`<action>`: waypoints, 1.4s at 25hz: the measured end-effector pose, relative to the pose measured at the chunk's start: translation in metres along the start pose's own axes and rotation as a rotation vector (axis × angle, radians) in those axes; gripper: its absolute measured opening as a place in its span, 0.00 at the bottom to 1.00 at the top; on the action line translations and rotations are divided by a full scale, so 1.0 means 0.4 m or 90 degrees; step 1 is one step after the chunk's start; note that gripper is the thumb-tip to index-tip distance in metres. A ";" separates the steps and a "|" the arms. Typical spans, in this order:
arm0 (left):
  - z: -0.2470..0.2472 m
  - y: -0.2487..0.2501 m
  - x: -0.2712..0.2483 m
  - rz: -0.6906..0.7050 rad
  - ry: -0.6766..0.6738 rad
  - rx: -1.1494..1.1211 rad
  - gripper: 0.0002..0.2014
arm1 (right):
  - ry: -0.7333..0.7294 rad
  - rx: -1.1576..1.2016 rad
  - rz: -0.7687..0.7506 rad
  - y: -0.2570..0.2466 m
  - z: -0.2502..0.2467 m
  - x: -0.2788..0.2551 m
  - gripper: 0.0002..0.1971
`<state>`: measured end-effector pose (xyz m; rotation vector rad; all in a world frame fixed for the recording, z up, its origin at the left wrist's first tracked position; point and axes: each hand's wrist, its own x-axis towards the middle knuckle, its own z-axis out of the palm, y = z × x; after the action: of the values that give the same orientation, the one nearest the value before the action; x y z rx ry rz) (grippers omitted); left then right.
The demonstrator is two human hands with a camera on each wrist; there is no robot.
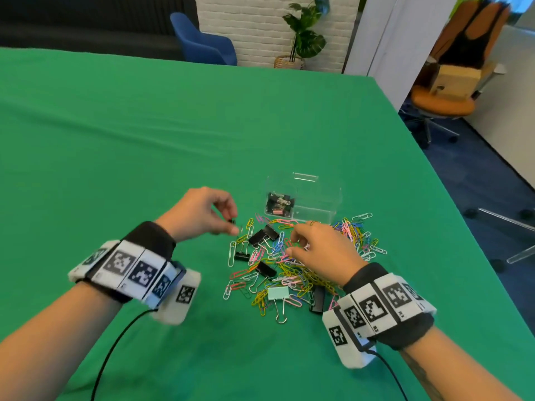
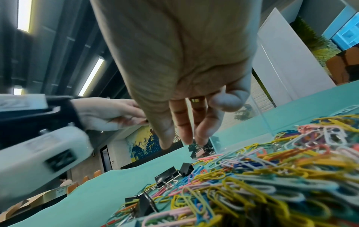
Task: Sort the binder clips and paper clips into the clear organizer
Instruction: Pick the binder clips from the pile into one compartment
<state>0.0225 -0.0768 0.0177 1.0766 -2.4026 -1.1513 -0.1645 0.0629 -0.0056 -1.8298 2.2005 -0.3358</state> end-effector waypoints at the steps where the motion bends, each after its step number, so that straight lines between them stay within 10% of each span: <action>1: -0.011 0.030 0.037 0.018 0.056 -0.040 0.13 | 0.000 0.000 0.001 0.005 -0.001 -0.004 0.12; 6: 0.037 0.127 0.215 -0.007 0.147 -0.130 0.12 | -0.041 0.001 -0.006 0.038 -0.001 -0.046 0.13; 14: 0.134 0.131 0.246 0.021 0.183 0.271 0.08 | -0.069 0.025 -0.045 0.061 -0.016 -0.075 0.11; 18: 0.083 0.120 0.236 0.053 0.296 0.247 0.09 | -0.045 0.055 -0.020 0.060 -0.032 -0.069 0.09; 24: 0.053 0.077 0.223 0.049 -0.071 0.266 0.31 | -0.101 0.012 -0.074 -0.036 0.018 0.048 0.17; 35: 0.052 0.057 0.229 0.082 -0.098 0.231 0.29 | -0.192 -0.141 -0.134 -0.156 0.056 0.169 0.23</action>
<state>-0.0631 -0.1221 0.0148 0.9393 -2.8319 -0.8006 -0.1112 -0.0151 -0.0089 -2.0748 1.9094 0.1464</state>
